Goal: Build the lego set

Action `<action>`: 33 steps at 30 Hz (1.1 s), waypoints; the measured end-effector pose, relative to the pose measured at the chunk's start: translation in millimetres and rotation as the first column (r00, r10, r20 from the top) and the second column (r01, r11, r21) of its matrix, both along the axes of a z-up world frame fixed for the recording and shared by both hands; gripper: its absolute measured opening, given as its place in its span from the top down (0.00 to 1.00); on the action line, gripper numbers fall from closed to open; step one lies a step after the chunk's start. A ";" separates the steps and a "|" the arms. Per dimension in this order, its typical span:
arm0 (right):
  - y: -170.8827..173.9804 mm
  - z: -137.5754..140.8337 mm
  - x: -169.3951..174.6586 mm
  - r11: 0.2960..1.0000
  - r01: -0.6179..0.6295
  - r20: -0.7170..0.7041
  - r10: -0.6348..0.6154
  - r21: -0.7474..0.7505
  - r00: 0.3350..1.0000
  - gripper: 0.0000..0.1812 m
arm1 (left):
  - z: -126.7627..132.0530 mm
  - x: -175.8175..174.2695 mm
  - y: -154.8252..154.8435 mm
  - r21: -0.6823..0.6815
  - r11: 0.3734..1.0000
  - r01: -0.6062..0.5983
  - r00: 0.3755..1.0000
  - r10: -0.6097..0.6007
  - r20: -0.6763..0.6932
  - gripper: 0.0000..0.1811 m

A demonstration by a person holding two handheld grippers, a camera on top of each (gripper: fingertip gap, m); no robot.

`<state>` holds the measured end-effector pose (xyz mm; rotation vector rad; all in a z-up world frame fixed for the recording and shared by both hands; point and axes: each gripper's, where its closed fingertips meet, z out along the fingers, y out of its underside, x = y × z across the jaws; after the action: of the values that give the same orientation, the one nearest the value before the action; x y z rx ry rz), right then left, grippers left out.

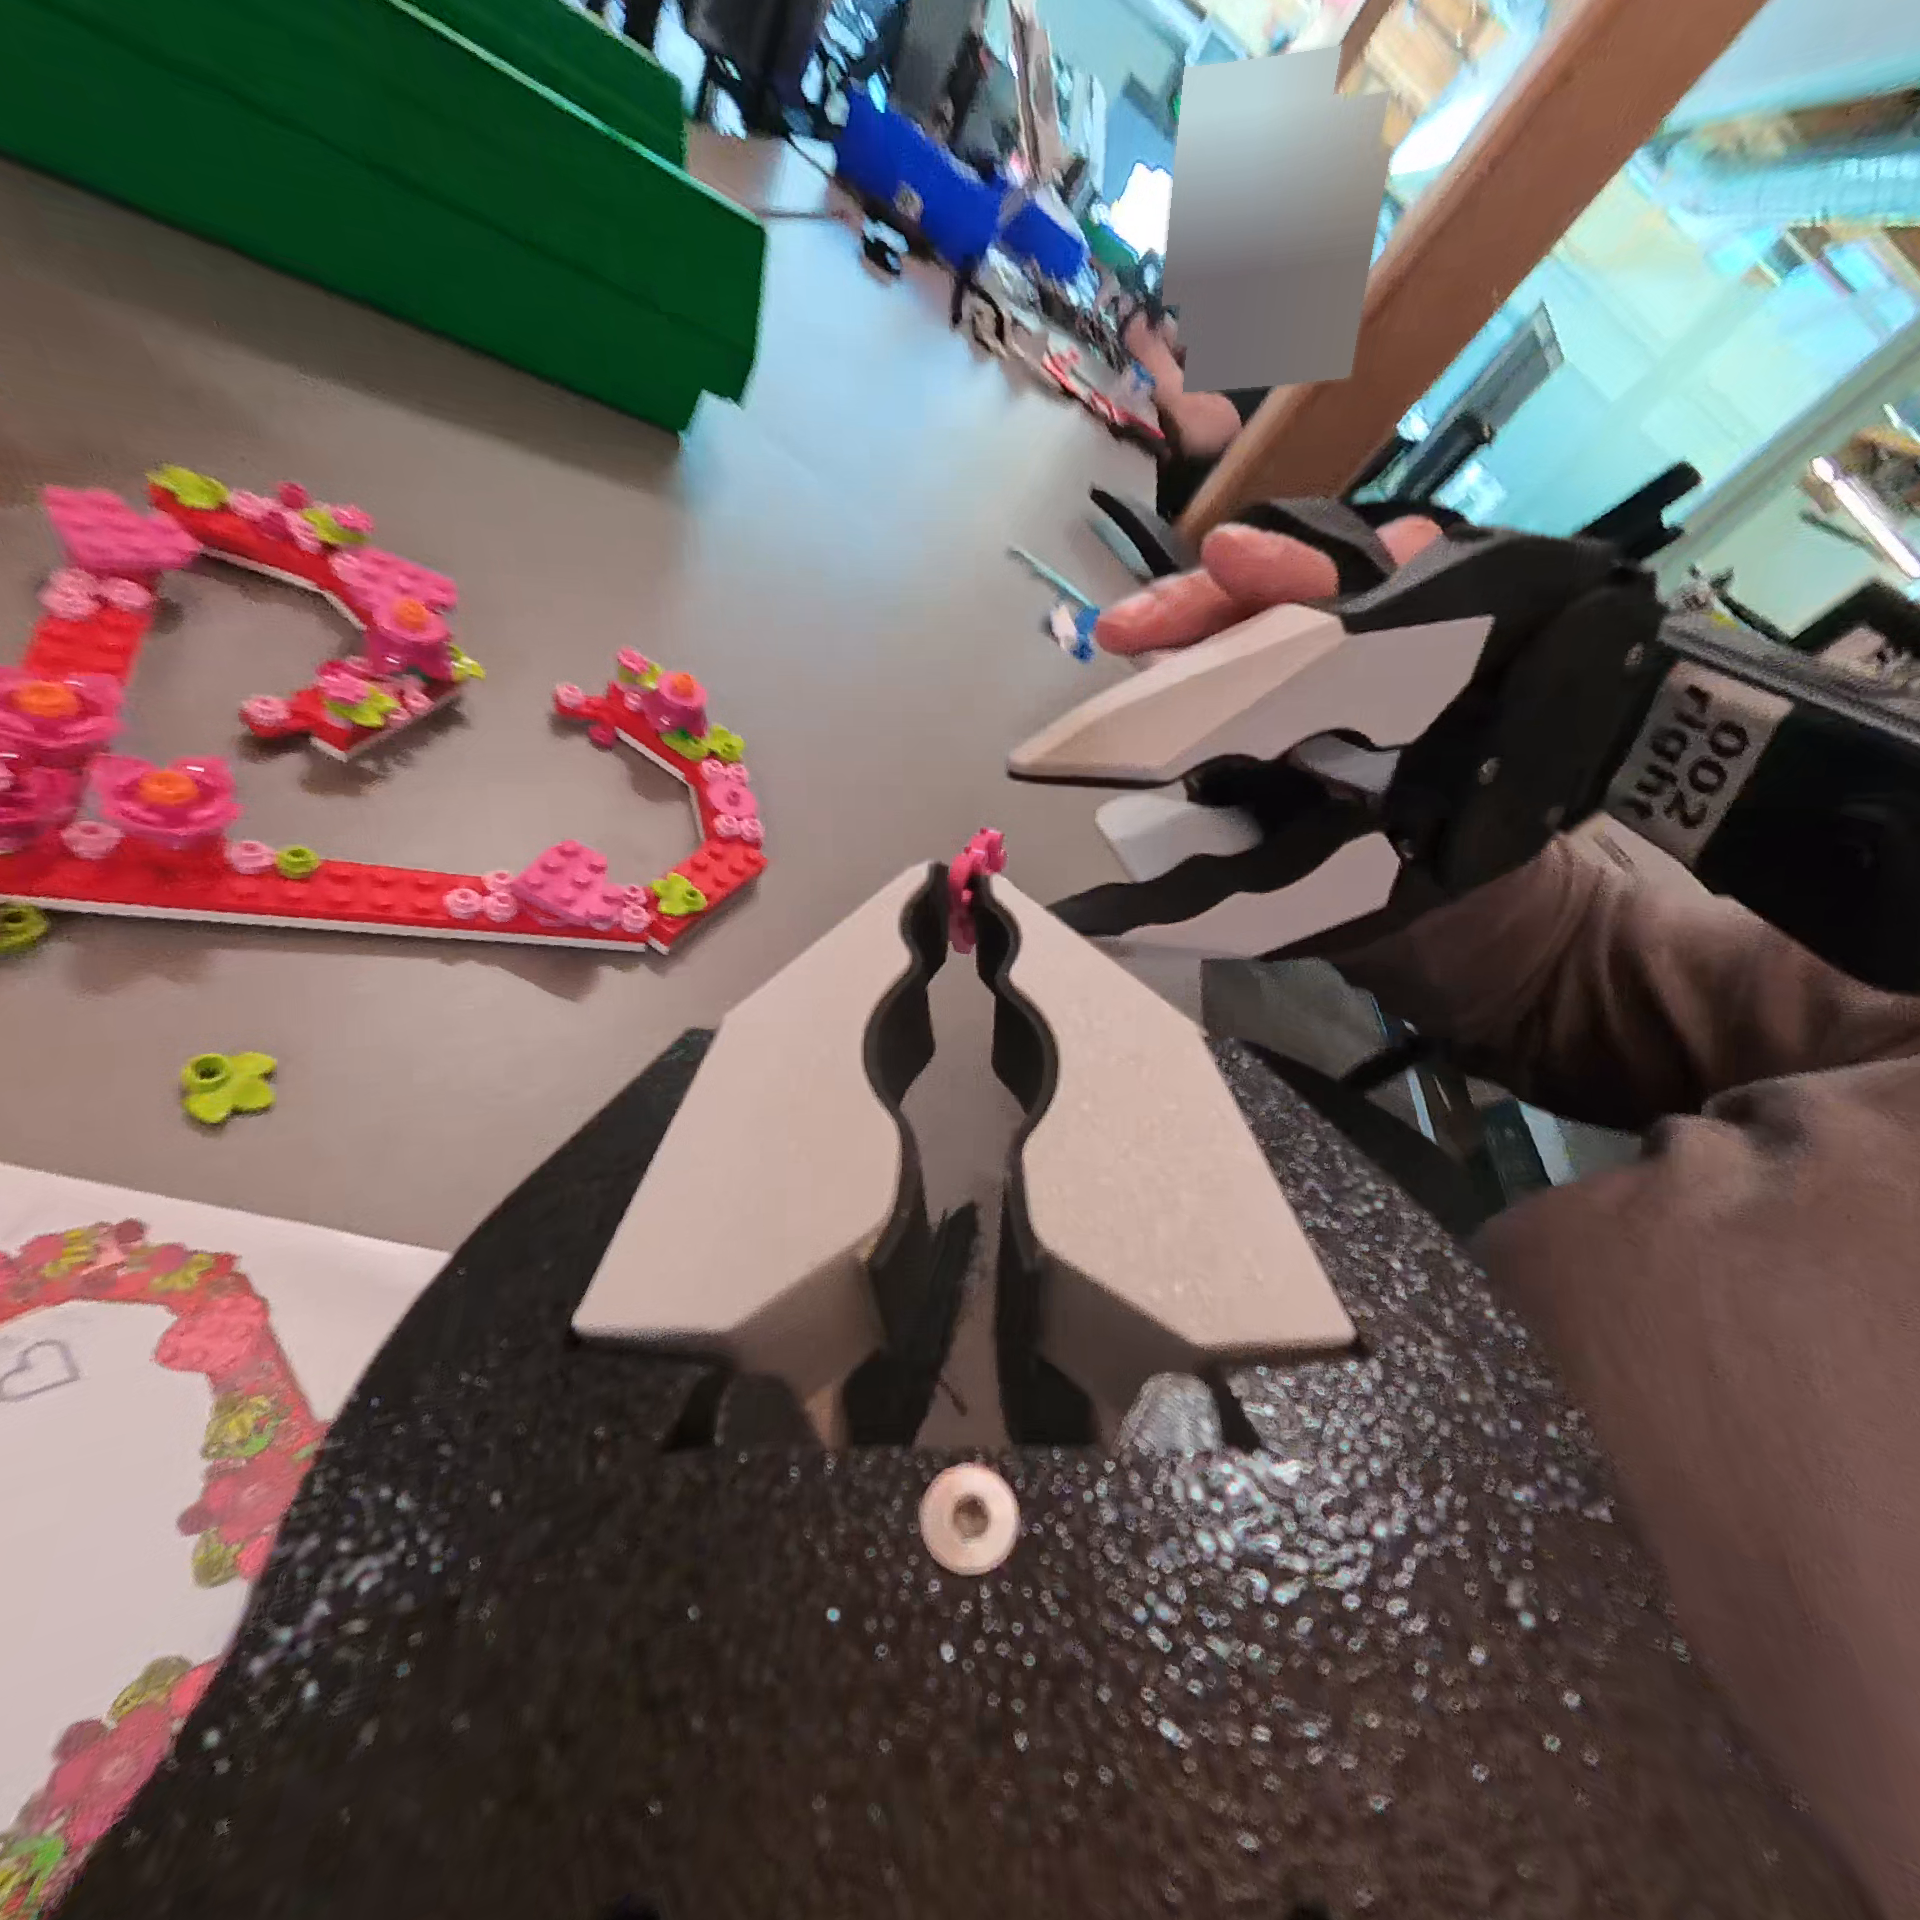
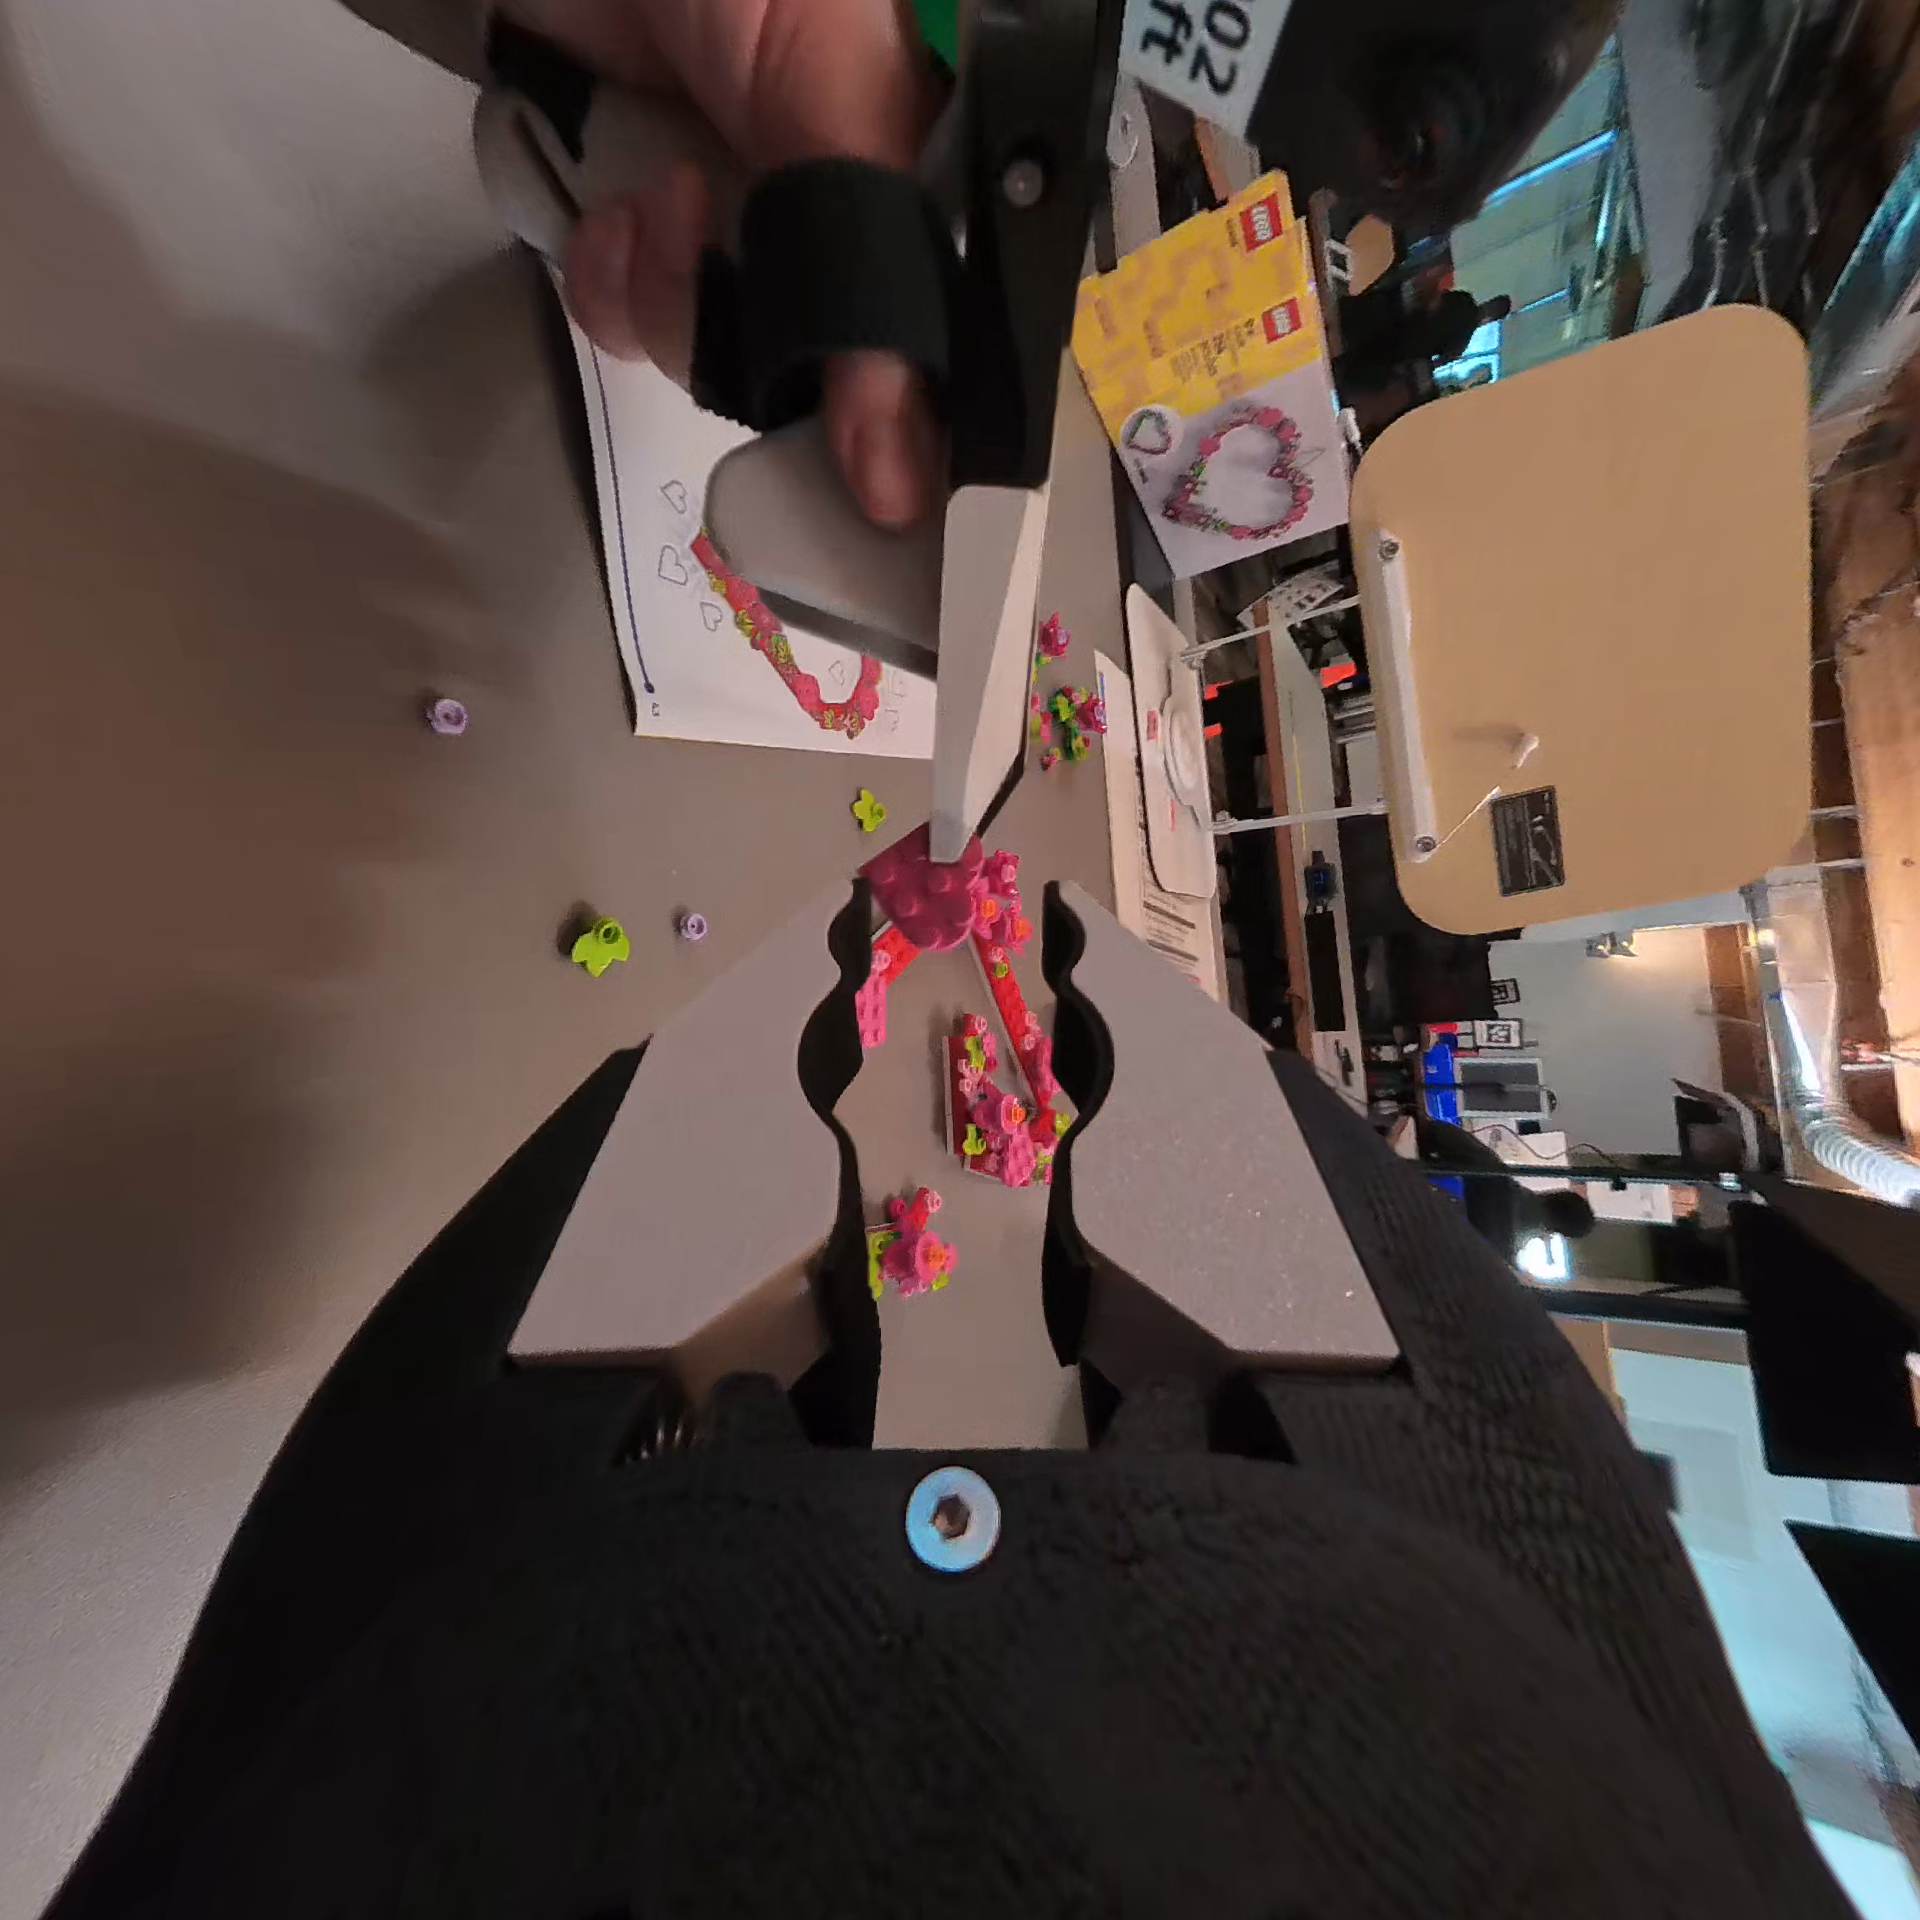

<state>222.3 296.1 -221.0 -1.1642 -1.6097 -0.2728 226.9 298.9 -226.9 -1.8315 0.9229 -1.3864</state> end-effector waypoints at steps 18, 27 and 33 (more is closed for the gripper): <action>-27.0 -2.2 6.9 0.672 -0.157 -0.362 -0.176 -0.723 0.915 0.97 | 11.1 8.4 -29.0 0.482 0.856 0.186 0.975 -0.101 -0.197 0.94; 12.1 24.5 28.0 0.306 -0.515 -0.580 -0.611 -0.801 0.539 0.98 | 28.3 8.8 2.9 0.978 -0.131 0.162 0.918 0.385 -0.100 0.88; 12.7 13.7 30.9 0.144 -0.616 -0.534 -0.670 -0.775 0.516 0.98 | 19.0 25.2 2.2 0.856 -0.438 0.274 0.898 0.436 -0.064 0.86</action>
<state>253.2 308.8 -207.3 -1.8547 -0.4945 1.5891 252.1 301.1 -207.8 -0.4530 1.3896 0.4738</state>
